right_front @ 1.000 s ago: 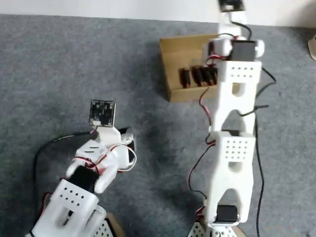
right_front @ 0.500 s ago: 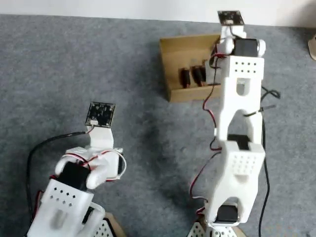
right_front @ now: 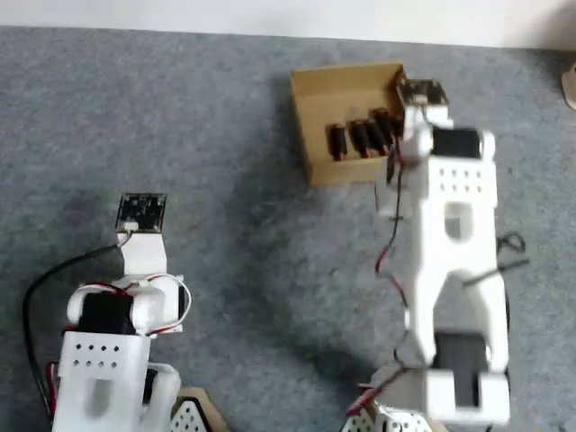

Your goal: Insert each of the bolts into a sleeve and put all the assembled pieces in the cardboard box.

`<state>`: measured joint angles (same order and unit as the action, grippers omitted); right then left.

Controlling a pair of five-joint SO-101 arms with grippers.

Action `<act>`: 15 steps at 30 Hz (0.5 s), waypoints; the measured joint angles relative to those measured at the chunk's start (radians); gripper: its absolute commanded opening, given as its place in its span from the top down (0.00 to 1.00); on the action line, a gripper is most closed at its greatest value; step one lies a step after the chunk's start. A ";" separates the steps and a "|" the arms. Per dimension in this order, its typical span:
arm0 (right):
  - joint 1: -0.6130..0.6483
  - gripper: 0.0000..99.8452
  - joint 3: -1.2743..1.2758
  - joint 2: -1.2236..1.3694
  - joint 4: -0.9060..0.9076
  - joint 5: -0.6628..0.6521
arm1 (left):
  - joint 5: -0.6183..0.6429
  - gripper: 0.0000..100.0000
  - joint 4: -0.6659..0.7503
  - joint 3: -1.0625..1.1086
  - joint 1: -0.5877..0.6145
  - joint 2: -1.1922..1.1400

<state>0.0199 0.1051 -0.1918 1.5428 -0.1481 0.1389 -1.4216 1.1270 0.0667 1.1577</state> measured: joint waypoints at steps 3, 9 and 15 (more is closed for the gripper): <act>0.000 1.00 0.215 -0.172 -0.081 0.000 | -0.003 0.99 -0.018 0.000 0.038 0.000; 0.000 1.00 0.509 -0.454 -0.138 0.000 | -0.040 0.99 -0.038 0.000 0.133 0.124; 0.000 1.00 0.675 -0.660 -0.201 0.000 | -0.087 0.99 -0.048 0.006 0.199 0.321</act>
<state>0.0199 0.7802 -0.8516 1.3418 -0.1481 0.0514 -1.4691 1.1331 0.2662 1.4784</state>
